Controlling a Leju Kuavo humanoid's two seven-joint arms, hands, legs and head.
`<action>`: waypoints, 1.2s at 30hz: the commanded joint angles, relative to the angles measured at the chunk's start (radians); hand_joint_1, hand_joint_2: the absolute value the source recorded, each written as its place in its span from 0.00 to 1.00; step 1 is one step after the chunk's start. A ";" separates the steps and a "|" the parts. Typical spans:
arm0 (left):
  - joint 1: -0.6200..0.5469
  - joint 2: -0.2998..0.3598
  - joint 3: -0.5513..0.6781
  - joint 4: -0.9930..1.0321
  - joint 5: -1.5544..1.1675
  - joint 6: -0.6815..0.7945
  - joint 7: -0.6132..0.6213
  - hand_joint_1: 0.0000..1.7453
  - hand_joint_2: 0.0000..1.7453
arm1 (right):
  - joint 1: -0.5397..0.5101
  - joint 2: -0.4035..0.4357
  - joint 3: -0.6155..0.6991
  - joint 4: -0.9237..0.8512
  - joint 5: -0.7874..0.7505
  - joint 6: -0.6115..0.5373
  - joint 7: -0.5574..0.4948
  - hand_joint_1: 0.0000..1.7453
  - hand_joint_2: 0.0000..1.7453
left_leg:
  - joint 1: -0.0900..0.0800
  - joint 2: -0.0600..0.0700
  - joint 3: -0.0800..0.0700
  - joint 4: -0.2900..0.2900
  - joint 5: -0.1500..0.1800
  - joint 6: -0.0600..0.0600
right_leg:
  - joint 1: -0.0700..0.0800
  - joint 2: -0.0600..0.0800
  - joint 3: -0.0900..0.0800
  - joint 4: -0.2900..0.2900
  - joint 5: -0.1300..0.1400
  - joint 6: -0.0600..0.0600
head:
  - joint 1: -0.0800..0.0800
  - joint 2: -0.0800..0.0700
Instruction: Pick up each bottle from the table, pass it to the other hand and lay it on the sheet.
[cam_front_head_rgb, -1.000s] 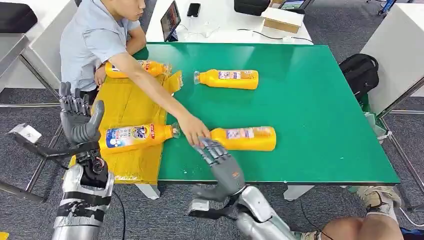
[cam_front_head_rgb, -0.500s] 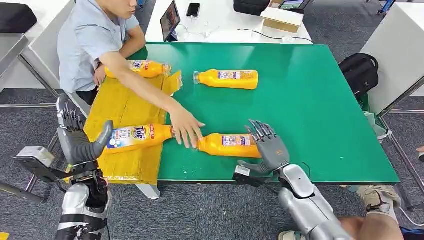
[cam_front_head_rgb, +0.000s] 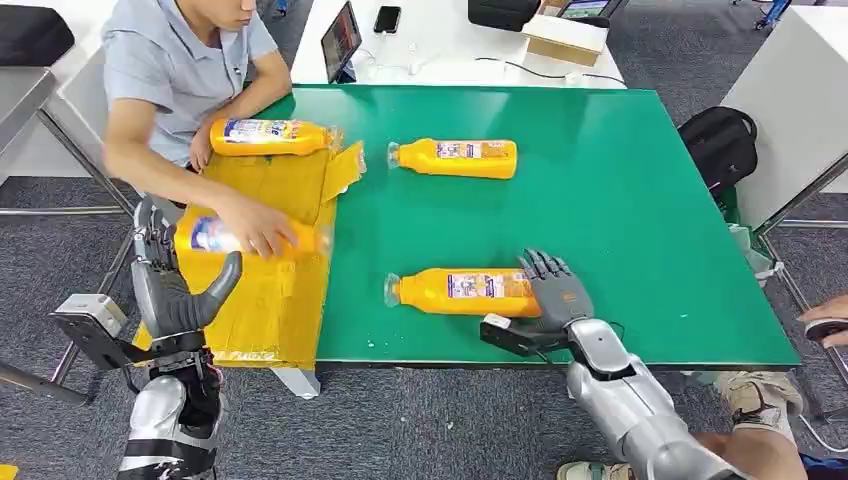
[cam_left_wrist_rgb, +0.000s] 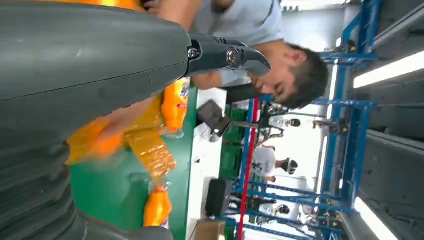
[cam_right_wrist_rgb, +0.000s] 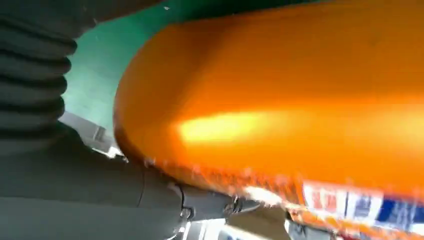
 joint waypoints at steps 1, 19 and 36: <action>-0.037 0.024 -0.017 0.083 0.021 -0.017 0.020 0.00 1.00 | -0.085 0.040 -0.006 0.204 -0.024 0.056 -0.031 0.00 1.00 | 0.001 0.000 0.004 -0.001 0.000 -0.001 | 0.001 -0.001 0.004 -0.001 -0.001 -0.002 | 0.000 0.000; -0.110 0.022 -0.053 0.186 0.038 -0.028 0.006 0.00 1.00 | -0.103 0.080 -0.001 0.267 -0.088 -0.070 -0.232 0.78 1.00 | 0.001 0.000 0.010 -0.001 0.001 -0.001 | 0.002 -0.002 0.010 -0.001 0.001 -0.002 | 0.000 0.000; -0.153 0.022 -0.081 0.214 0.043 -0.033 -0.010 0.00 1.00 | -0.030 0.103 -0.015 0.187 -0.209 -0.171 -0.412 1.00 1.00 | 0.001 0.002 0.009 -0.001 0.000 -0.001 | 0.002 -0.001 0.008 -0.001 0.001 -0.003 | 0.000 0.000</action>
